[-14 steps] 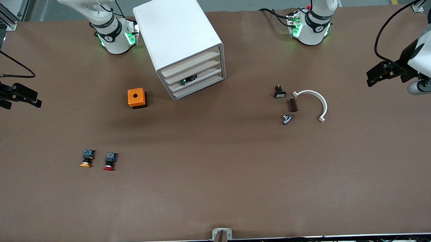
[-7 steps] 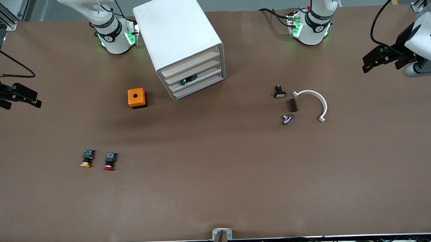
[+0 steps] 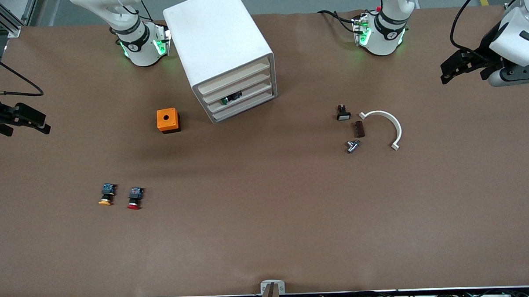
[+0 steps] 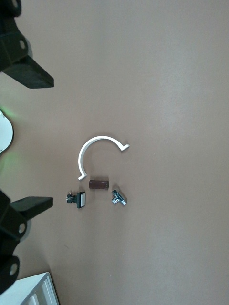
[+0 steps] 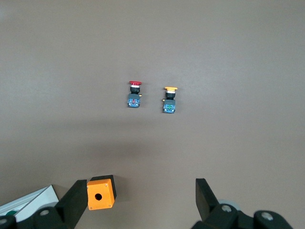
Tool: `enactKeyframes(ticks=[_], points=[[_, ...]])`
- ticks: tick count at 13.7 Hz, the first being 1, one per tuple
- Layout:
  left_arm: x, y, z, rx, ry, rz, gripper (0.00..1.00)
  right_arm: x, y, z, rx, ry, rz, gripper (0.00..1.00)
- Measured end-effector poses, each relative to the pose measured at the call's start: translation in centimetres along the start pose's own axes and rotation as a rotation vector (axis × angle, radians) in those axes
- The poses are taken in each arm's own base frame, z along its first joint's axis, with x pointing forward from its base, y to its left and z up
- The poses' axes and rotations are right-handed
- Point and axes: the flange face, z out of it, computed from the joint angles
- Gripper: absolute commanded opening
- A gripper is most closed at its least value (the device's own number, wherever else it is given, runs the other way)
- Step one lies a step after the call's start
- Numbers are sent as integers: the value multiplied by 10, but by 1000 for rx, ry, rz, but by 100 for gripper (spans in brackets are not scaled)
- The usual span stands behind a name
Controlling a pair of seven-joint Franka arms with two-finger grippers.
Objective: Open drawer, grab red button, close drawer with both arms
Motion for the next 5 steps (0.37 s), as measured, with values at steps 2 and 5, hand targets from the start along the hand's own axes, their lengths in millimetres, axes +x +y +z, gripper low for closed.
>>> enactKeyframes(ticks=[2, 5], points=[[1, -1, -2, -3, 13, -2, 100, 0, 0, 0, 0, 0, 0, 100], [3, -3, -5, -5, 21, -7, 100, 0, 0, 0, 0, 0, 1, 100]])
